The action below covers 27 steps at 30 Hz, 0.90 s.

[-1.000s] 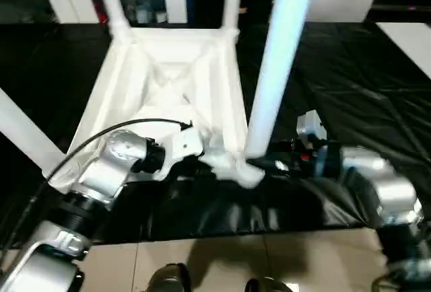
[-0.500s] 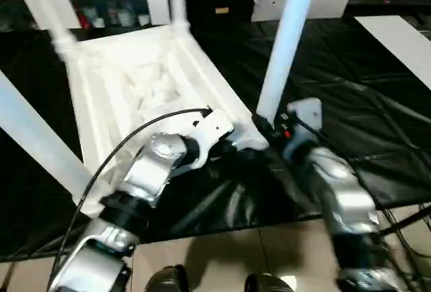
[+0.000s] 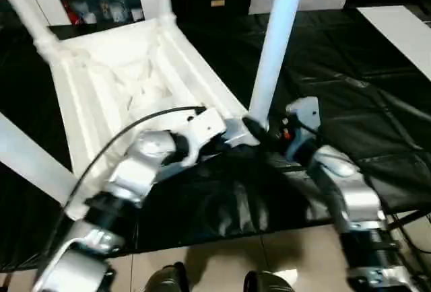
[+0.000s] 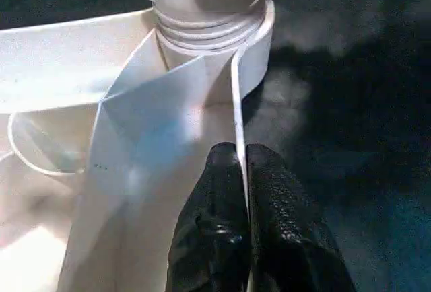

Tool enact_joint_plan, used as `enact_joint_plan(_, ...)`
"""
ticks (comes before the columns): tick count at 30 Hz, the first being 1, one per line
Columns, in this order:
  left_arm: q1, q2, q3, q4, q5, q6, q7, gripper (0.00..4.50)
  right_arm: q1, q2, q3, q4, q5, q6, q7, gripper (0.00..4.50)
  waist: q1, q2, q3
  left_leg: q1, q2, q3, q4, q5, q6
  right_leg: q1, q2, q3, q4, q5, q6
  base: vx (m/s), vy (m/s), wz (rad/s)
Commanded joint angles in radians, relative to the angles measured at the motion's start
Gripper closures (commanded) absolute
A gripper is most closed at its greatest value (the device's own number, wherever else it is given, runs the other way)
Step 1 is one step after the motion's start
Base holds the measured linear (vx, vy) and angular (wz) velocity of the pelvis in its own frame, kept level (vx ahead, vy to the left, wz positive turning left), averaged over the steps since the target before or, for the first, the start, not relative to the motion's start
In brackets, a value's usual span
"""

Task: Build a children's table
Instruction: Rotate leg to tighten

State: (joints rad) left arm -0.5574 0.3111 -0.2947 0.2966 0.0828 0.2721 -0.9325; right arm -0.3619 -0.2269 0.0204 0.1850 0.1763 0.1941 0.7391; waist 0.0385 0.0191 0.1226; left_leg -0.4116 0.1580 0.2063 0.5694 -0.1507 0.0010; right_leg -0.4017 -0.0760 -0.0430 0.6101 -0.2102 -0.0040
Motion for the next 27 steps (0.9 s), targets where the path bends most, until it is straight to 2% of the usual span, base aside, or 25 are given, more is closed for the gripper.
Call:
enact_joint_plan(1,0.013,0.008,-0.040,-0.029,-0.022,-0.062,-0.065,4.50,-0.006,-0.017,0.029,0.009,0.021,0.002,0.083,0.65,0.004,-0.009,-0.072,0.035,0.077,-0.038,-0.055,-0.146,0.122,0.045,-0.078,0.045,-0.066,-0.020,-0.278,0.000,0.000,0.00)
enact_joint_plan(4,0.031,0.079,-0.049,-0.024,-0.057,-0.139,-0.189,4.50,-0.027,-0.128,0.045,0.022,0.067,0.000,0.294,0.55,0.008,-0.009,-0.070,0.037,0.079,-0.037,-0.057,-0.179,0.104,0.041,-0.079,0.047,-0.068,-0.075,-0.274,0.000,0.000,0.00)
enact_joint_plan(7,0.030,0.100,-0.048,-0.019,-0.070,-0.165,-0.233,4.50,-0.031,-0.168,0.065,0.021,0.080,-0.001,0.382,0.55,0.013,-0.009,-0.070,0.037,0.080,-0.036,-0.056,-0.169,0.107,0.040,-0.078,0.046,-0.065,-0.066,-0.277,0.000,0.000,0.00)
enact_joint_plan(8,0.023,0.119,-0.047,-0.007,-0.078,-0.185,-0.271,4.50,-0.037,-0.203,0.091,0.020,0.089,-0.001,0.459,0.55,0.016,-0.010,-0.071,0.040,0.082,-0.034,-0.055,-0.165,0.107,0.037,-0.079,0.047,-0.064,-0.062,-0.282,0.000,0.000,0.00)
enact_joint_plan(10,0.017,0.142,-0.053,0.000,-0.088,-0.203,-0.325,4.50,-0.053,-0.228,0.113,0.035,0.096,0.000,0.527,0.55,0.024,-0.011,-0.075,0.037,0.082,-0.034,-0.052,-0.144,0.116,0.041,-0.081,0.045,-0.058,-0.041,-0.289,0.000,0.000,0.00)
enact_joint_plan(13,0.006,0.172,-0.068,0.013,-0.097,-0.241,-0.388,4.50,-0.092,-0.245,0.134,0.091,0.094,-0.015,0.599,0.55,0.025,-0.012,-0.078,0.036,0.081,-0.032,-0.048,-0.132,0.124,0.038,-0.080,0.043,-0.053,-0.024,-0.304,0.000,0.000,0.00)
enact_joint_plan(23,-0.006,0.196,-0.095,0.023,-0.102,-0.290,-0.470,4.50,-0.139,-0.259,0.176,0.153,0.102,-0.023,0.713,1.57,0.043,-0.013,-0.080,0.038,0.084,-0.030,-0.045,-0.128,0.115,0.033,-0.081,0.042,-0.048,-0.034,-0.310,0.000,0.000,0.00)
enact_joint_plan(27,-0.009,0.191,-0.096,0.034,-0.105,-0.302,-0.477,4.50,-0.151,-0.247,0.183,0.171,0.106,-0.035,0.739,1.81,0.046,-0.011,-0.082,0.038,0.084,-0.031,-0.045,-0.148,0.098,0.033,-0.083,0.042,-0.051,-0.064,-0.305,0.000,0.000,0.00)
